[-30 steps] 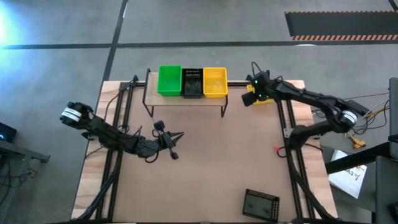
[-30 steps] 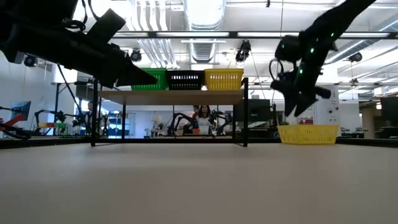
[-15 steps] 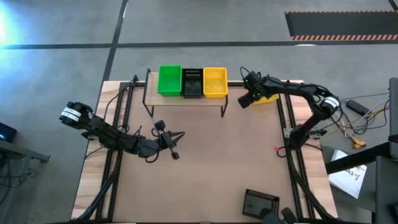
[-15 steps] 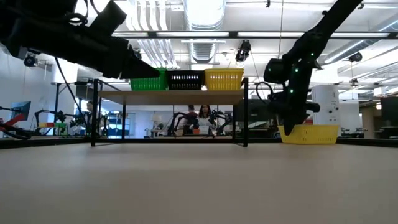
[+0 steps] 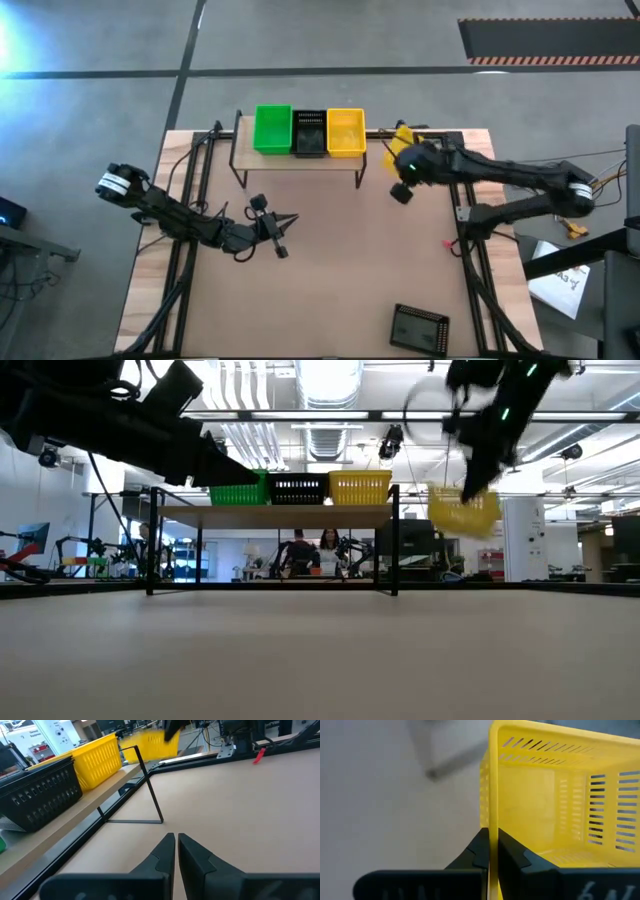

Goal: Stack baskets on shelf by color
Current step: Stack the yellow bin on the yellow bin on the shelf

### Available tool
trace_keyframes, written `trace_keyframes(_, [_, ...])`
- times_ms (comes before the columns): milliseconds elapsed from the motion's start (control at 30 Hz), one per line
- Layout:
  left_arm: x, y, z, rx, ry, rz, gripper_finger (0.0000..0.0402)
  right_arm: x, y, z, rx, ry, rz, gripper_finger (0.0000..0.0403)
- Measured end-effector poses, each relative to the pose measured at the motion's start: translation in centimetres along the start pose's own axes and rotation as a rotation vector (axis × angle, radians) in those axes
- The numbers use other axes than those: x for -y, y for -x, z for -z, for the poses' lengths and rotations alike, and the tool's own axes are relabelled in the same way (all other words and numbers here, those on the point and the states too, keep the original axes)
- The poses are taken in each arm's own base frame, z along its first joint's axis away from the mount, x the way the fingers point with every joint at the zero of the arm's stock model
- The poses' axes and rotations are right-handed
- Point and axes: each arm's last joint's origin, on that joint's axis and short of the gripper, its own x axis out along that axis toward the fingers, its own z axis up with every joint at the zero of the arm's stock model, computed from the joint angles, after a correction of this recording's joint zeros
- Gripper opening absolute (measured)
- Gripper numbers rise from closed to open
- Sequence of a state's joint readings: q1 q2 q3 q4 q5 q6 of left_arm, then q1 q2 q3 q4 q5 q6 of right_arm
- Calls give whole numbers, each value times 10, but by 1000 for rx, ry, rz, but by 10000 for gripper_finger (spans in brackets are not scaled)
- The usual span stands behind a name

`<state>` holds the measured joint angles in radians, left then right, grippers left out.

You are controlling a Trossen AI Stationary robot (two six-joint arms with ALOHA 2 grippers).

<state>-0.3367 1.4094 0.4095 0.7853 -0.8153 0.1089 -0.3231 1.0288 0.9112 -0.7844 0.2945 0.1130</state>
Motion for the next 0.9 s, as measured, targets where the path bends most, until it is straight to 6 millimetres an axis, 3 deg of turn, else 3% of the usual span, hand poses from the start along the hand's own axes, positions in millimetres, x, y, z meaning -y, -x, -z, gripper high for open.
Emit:
trace_keyframes(100, [0,0,0,0,-1,0,5,-16,35,-2,206,128,-39,9])
trace_keyframes(200, [0,0,0,-1,-2,1,5,-23,65,-13,420,176,30,9])
trace_keyframes(367, [0,0,0,-1,-3,4,5,-27,87,-45,666,304,60,9])
trace_keyframes(467, [0,0,0,-1,-1,5,5,-29,80,-68,718,425,9,9])
trace_keyframes(567, [0,0,0,-1,19,11,5,-28,60,-90,682,506,-49,9])
trace_keyframes(733, [1,0,0,2,50,51,5,-13,24,-119,511,529,-50,9])
trace_keyframes(900, [2,0,0,4,76,79,5,1,3,-134,336,511,-99,9])
